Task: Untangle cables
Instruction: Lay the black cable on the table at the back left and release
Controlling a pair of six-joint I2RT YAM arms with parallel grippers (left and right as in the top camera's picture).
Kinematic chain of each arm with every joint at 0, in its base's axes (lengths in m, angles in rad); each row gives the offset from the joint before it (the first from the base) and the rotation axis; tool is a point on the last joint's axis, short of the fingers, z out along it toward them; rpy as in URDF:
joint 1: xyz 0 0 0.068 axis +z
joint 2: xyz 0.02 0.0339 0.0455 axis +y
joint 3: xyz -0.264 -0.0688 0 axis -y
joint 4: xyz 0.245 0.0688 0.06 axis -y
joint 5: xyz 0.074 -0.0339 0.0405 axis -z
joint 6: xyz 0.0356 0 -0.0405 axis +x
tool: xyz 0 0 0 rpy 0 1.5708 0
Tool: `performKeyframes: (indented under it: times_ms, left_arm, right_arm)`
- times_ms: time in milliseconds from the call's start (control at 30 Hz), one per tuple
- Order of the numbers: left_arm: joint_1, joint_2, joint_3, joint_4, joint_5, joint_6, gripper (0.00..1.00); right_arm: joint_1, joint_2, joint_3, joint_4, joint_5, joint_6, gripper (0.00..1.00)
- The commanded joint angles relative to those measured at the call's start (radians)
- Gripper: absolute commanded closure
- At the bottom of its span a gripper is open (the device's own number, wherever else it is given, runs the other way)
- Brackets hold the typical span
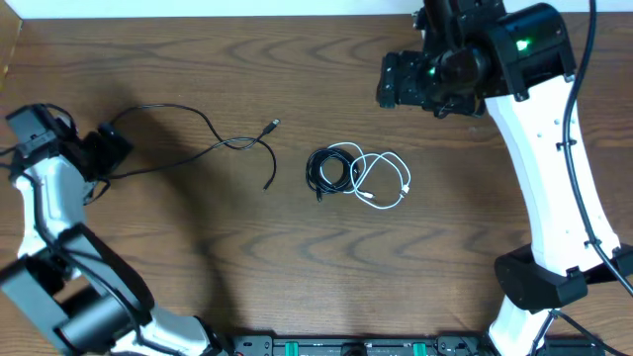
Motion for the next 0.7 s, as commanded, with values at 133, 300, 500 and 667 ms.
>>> performKeyframes:
  times_ms: [133, 300, 500, 667]
  left_arm:
    - [-0.016, 0.097, -0.005, 0.029, -0.140, -0.013, 0.00]
    - [-0.021, 0.156, -0.005, 0.052, -0.153, -0.013, 0.00]
    - [-0.035, 0.213, -0.005, 0.083, -0.154, -0.020, 0.04]
    - [-0.034, 0.222, -0.005, 0.094, -0.154, -0.020, 0.36]
  right_arm:
    - [0.013, 0.010, 0.005, -0.001, 0.005, -0.016, 0.14]
    - [0.013, 0.010, 0.005, -0.001, 0.005, -0.016, 0.15]
    - [0.016, 0.011, 0.005, 0.005, 0.005, -0.015, 0.14]
    - [0.019, 0.012, 0.005, 0.021, 0.005, -0.015, 0.14]
